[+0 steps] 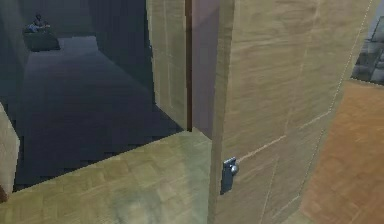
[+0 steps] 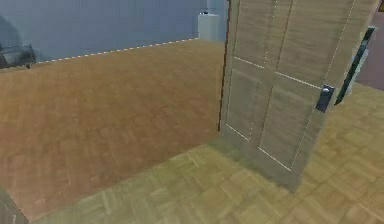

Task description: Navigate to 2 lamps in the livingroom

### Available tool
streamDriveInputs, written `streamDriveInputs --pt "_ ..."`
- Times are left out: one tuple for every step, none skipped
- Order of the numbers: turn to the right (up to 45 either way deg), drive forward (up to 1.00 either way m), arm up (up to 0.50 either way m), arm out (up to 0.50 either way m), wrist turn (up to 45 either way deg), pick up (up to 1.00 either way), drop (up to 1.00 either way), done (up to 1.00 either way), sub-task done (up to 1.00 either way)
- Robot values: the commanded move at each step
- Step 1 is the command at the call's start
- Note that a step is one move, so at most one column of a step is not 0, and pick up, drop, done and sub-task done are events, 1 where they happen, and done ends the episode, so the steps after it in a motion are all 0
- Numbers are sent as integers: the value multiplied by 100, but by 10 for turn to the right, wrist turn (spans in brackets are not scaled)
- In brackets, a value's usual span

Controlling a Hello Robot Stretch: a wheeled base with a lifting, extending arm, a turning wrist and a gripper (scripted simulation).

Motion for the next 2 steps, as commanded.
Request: streamDriveInputs --pt "-450 0 0 0 0 0 0 0 0" --pt "-390 0 0 0 0 0 0 0 0"
